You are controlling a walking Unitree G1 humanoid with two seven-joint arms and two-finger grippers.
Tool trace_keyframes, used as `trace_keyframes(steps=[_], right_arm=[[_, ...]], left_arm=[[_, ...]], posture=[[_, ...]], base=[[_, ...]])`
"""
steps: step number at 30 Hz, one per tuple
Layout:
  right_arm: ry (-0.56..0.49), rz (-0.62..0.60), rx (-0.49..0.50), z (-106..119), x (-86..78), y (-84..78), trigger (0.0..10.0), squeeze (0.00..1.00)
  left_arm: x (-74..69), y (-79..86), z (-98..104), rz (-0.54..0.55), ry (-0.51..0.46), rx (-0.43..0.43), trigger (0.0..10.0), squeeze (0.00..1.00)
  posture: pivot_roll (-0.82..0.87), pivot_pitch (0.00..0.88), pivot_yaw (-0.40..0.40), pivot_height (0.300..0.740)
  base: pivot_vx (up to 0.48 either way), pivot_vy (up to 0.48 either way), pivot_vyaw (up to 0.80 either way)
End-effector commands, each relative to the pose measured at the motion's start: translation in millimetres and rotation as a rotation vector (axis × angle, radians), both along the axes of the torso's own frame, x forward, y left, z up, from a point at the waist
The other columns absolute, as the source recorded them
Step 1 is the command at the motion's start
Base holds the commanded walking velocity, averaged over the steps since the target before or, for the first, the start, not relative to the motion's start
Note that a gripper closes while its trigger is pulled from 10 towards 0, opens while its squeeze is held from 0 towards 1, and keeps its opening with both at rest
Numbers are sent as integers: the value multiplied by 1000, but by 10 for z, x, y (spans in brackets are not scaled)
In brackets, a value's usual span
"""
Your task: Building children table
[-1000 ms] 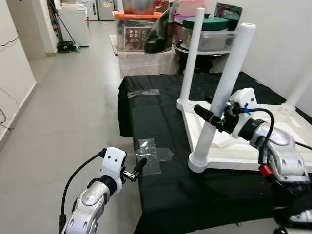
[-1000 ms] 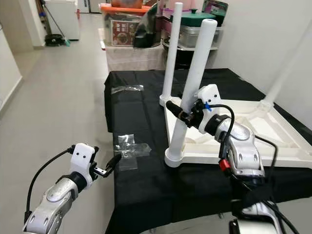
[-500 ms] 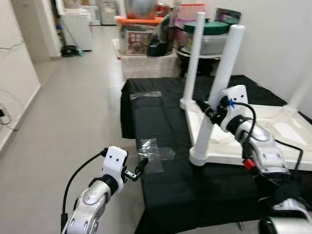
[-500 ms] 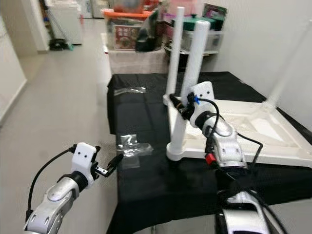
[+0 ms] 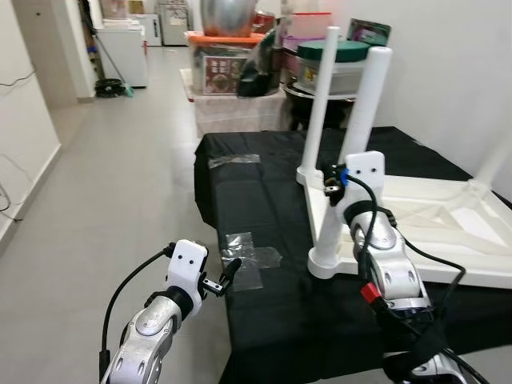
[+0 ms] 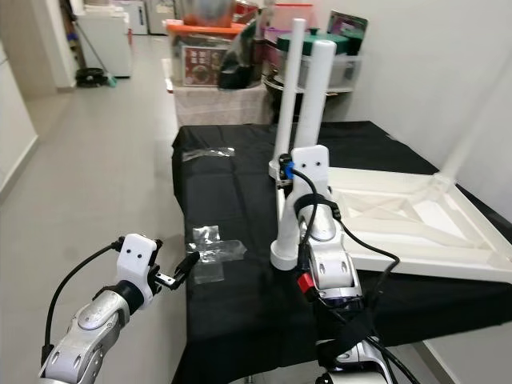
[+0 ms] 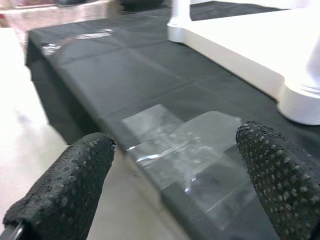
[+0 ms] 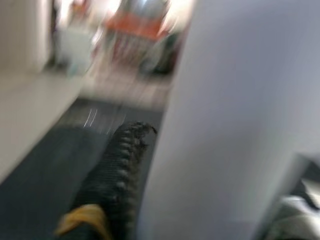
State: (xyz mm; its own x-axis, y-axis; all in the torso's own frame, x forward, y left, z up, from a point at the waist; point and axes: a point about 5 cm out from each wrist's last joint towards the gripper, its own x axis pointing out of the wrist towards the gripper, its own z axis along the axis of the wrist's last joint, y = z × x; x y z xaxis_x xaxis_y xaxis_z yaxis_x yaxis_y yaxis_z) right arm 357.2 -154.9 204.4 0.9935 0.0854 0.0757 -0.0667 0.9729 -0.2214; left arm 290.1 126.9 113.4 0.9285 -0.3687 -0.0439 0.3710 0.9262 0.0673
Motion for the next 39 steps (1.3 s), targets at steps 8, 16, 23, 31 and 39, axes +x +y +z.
trace_keyframes(steps=[8,16,23,31,39], right_arm=[[-8,322,2,119,-46,-171,10000,0],[-73,581,-59,351,-105,-326,10000,0],[-6,616,-66,236,26,-404,0,0],[56,-247,-3,-7,201,-798,0,0],[187,-496,60,-550,-52,-714,0,0]], left_arm=[[0,13,-31,4,9,16,10000,0],[-1,12,-30,-1,7,20,10000,0],[8,41,-5,5,-2,22,10000,0],[-17,37,-23,6,4,24,10000,0],[-4,13,-12,-3,7,21,10000,0]], posture=[[53,0,-66,740],[56,0,-63,740],[74,0,-71,740],[67,0,-66,740],[68,0,-63,740]], base=[[0,0,0],[0,0,0],[0,0,0],[0,0,0],[0,0,0]])
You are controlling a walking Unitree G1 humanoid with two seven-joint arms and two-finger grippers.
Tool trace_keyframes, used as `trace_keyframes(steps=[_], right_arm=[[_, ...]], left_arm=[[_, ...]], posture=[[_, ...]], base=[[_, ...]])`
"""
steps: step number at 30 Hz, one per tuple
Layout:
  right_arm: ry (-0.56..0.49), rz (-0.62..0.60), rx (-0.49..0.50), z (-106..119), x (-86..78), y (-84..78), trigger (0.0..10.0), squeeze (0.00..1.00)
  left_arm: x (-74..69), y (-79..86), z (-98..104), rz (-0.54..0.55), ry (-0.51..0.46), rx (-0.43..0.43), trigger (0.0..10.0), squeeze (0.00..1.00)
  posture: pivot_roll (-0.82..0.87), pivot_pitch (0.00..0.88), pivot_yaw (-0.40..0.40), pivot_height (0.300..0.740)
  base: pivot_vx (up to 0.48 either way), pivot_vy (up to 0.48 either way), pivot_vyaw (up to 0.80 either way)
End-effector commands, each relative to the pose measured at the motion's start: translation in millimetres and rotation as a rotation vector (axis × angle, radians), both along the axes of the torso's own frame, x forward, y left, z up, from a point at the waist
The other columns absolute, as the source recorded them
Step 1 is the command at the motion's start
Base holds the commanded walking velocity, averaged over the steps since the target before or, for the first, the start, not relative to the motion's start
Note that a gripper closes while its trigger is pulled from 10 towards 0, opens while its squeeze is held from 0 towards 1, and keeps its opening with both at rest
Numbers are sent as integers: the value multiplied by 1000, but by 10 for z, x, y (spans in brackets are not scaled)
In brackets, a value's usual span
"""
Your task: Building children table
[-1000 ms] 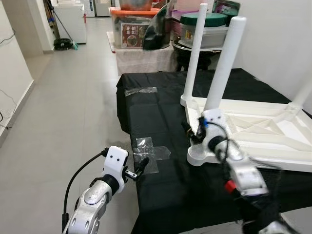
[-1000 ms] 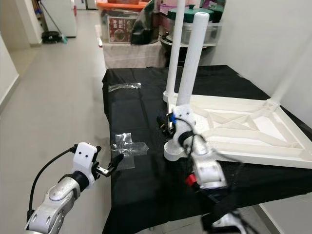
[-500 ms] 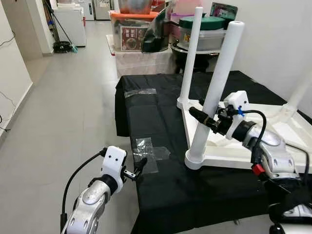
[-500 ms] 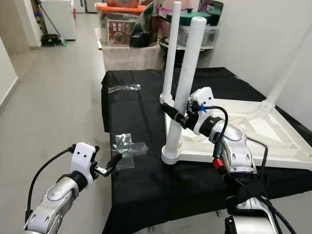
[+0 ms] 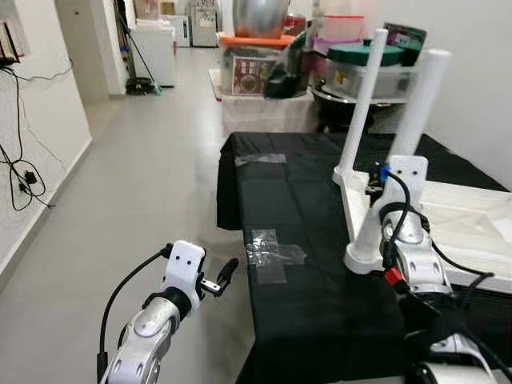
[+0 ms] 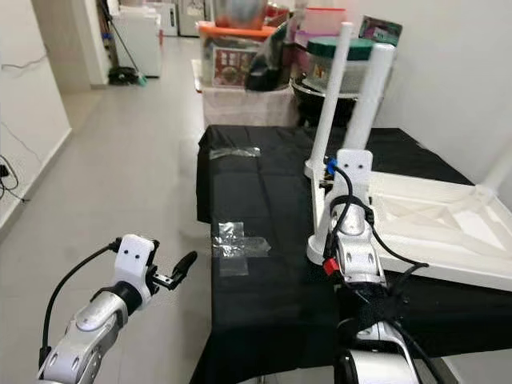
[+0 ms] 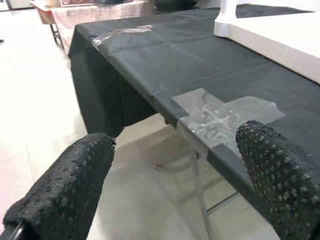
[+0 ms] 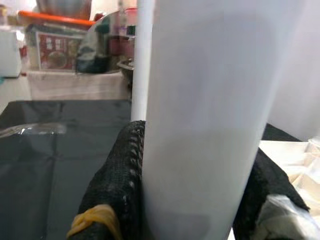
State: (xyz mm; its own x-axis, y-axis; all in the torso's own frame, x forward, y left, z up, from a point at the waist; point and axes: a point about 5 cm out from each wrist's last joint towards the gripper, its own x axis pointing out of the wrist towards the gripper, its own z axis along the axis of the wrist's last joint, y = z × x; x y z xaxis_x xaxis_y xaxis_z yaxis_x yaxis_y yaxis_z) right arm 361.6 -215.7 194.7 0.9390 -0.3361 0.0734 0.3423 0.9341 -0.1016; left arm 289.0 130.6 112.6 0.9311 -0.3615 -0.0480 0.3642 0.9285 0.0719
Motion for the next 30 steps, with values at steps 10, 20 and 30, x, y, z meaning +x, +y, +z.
trace_keyframes(steps=[10,20,30], right_arm=[[30,423,-30,-81,27,440,10000,0],[-51,856,-151,266,-99,201,10000,0],[16,1262,-115,289,-122,83,3922,0]], left_arm=[[-10,-37,-26,-10,12,13,10000,0],[20,-16,-8,-14,8,17,10000,0],[27,-21,16,-21,-3,21,10000,0]], posture=[[54,0,-59,740],[54,0,-55,740],[74,0,-63,740]], base=[[0,0,0],[0,0,0],[0,0,0]])
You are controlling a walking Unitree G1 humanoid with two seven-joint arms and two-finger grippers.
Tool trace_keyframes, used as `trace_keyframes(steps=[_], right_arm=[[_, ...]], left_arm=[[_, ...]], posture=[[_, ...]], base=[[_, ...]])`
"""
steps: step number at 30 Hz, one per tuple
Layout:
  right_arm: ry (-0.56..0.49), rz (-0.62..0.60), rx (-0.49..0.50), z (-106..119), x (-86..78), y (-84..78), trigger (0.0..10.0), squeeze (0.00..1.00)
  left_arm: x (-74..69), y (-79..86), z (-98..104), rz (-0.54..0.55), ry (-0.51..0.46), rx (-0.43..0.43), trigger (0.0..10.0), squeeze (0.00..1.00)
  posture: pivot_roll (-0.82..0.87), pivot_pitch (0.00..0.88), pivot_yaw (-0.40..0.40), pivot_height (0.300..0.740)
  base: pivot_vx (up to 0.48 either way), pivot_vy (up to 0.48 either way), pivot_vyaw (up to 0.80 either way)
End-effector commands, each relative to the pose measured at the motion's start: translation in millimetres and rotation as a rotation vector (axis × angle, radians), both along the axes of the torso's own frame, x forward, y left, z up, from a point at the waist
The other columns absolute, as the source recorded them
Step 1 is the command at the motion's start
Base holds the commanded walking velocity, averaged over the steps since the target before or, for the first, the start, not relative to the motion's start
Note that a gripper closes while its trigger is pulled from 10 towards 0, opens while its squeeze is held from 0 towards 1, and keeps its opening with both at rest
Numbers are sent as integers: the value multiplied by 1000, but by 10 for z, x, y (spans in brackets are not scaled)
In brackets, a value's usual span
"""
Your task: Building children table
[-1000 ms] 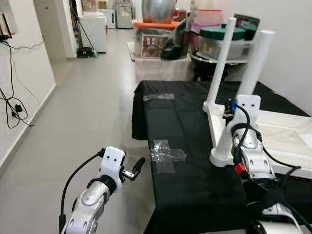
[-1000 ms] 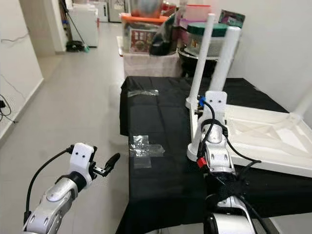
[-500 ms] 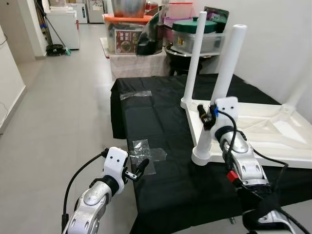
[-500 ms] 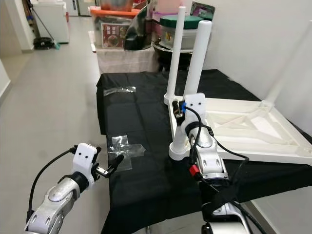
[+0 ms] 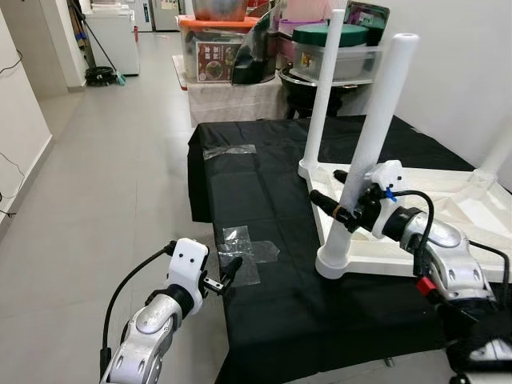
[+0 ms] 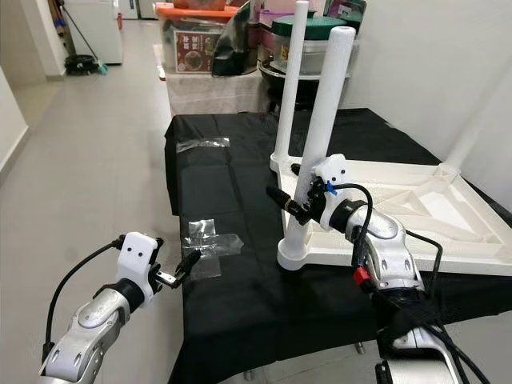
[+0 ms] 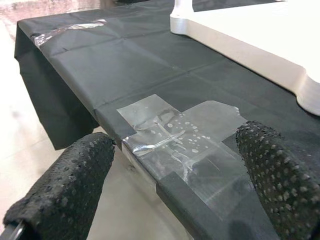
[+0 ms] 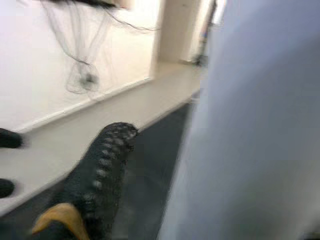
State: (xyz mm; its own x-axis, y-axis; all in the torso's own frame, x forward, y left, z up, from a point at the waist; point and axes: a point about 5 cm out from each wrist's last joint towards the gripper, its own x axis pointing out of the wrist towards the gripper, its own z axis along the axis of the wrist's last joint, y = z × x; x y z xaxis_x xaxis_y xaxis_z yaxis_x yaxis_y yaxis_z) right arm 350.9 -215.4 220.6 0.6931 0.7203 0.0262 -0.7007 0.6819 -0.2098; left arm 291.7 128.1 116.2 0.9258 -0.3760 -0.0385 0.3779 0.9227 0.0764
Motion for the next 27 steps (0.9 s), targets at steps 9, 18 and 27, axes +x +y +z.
trace_keyframes(steps=[9,18,27], right_arm=[[57,142,-7,-10,46,4,3608,0],[38,126,27,-33,60,-25,0,0],[60,-849,-43,-315,288,-82,0,0]], left_arm=[[-4,2,-18,-7,5,20,10000,0],[-4,-6,-20,-13,5,20,10000,0],[-10,-20,-32,-13,9,18,10000,0]], posture=[[77,0,-66,740],[71,0,-61,740],[65,0,-58,740]], base=[[0,0,0],[0,0,0],[0,0,0]])
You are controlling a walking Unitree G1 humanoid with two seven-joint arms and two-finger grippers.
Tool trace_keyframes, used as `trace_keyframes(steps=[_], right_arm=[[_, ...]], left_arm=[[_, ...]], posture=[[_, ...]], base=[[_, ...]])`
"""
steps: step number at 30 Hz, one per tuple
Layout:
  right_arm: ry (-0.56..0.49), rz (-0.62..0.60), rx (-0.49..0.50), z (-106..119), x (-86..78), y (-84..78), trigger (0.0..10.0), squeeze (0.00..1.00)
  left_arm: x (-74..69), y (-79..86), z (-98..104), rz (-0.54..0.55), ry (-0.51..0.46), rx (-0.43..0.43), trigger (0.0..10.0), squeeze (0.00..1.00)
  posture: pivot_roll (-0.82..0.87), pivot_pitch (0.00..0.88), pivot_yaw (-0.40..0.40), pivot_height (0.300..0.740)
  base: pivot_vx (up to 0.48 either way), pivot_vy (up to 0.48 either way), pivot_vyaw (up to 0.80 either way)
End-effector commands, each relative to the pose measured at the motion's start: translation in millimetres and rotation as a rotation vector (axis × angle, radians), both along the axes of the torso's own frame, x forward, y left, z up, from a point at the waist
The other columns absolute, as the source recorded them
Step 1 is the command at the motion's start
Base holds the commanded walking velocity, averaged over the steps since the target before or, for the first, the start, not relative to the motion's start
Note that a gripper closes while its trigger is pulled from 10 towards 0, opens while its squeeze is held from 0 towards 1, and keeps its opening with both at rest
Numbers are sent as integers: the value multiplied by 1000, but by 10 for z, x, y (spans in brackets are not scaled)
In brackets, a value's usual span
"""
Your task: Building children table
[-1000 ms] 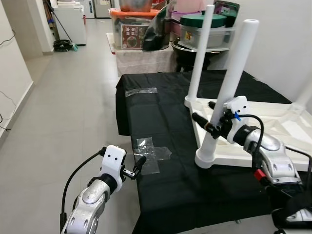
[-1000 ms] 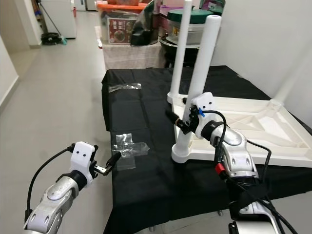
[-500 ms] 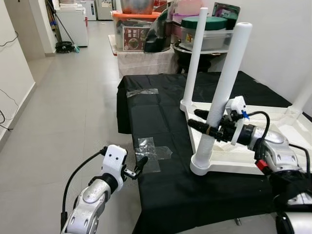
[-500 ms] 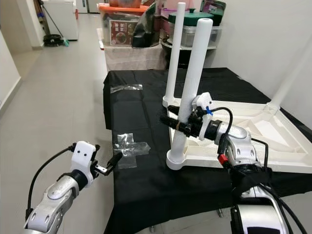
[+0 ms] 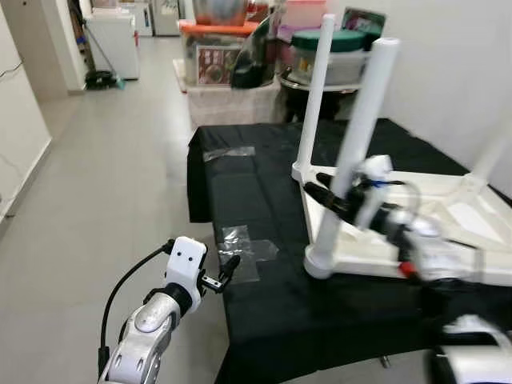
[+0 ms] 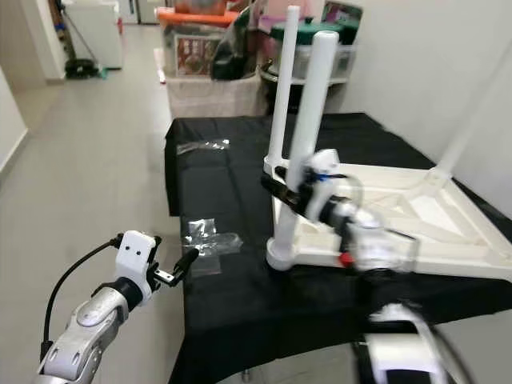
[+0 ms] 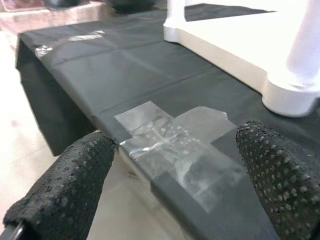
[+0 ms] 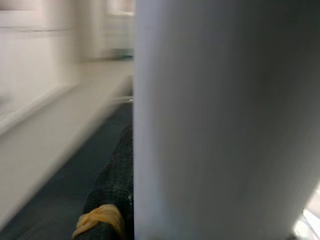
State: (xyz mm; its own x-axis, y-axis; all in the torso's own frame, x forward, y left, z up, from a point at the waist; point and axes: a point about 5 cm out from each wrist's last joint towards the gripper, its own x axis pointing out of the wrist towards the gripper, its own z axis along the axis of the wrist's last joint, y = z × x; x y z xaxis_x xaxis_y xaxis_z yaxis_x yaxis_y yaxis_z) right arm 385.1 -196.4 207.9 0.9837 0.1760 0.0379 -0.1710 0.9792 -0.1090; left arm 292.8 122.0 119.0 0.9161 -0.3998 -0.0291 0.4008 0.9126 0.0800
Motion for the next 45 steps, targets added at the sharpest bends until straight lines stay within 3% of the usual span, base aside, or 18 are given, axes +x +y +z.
trace_keyframes(steps=[1,4,7,8,13,15,21,22,26,33,34,35,37,38,40,42,43,45], right_arm=[[93,-353,-78,-259,-103,-319,0,0],[98,-426,-46,-398,-246,-181,0,0],[128,-282,-53,-493,-317,159,0,0],[107,-175,-68,-471,-312,319,10000,0],[32,-48,-131,-359,-306,456,10000,0],[11,-29,-68,-243,-266,358,10000,1000],[-45,85,-83,-27,-224,306,10000,1000],[-90,167,-92,77,-249,302,10000,0],[-189,521,-146,347,-408,195,10000,0],[-130,727,-149,364,-393,17,10000,0],[-122,730,-145,355,-382,10,3098,0],[-119,702,-123,351,-343,4,1137,0],[-118,685,-106,348,-316,-2,1137,0],[-107,620,-119,320,-263,-15,0,0],[-92,538,-161,268,-212,-38,0,0],[-26,313,-230,148,-99,-132,0,0],[-26,313,-230,148,-99,-132,0,0],[58,2,-254,38,-19,-312,0,0]], left_arm=[[-28,32,-65,11,20,18,10000,0],[-33,29,-69,7,23,19,10000,0],[-24,43,-65,7,24,21,10000,0],[-21,46,-63,6,24,22,10000,0],[-18,44,-66,5,25,22,10000,0],[-16,29,-71,5,27,17,10000,0],[-19,17,-75,6,28,11,10000,0],[-20,18,-77,6,28,11,10000,0],[-21,30,-75,6,27,14,10000,0],[-12,34,-57,8,22,12,10000,0],[-15,35,-58,9,22,12,10000,0],[-21,36,-61,10,22,12,10000,0],[-25,37,-64,10,23,12,10000,0],[-28,38,-65,11,23,13,10000,0],[-30,40,-65,11,24,13,10000,0],[-33,45,-63,9,24,15,10000,0],[-33,45,-63,9,24,15,10000,0],[-29,49,-61,9,25,16,10000,0]], posture=[[66,0,-55,740],[64,0,-53,740],[61,0,-51,740],[61,0,-51,740],[53,0,-51,740],[51,0,-54,740],[52,0,-55,740],[53,0,-55,740],[56,0,-56,740],[67,0,-67,740],[68,0,-67,740],[70,0,-69,740],[70,0,-69,740],[72,0,-68,740],[72,0,-65,740],[70,0,-62,740],[70,0,-62,740],[69,0,-60,740]], base=[[0,0,0],[0,0,0],[0,0,0],[0,0,0],[0,0,0],[0,0,0],[0,0,0],[0,0,0],[0,0,0],[0,0,0],[0,0,0],[0,0,0],[0,0,0],[0,0,0],[0,0,0],[0,0,0],[0,0,0],[0,0,0]])
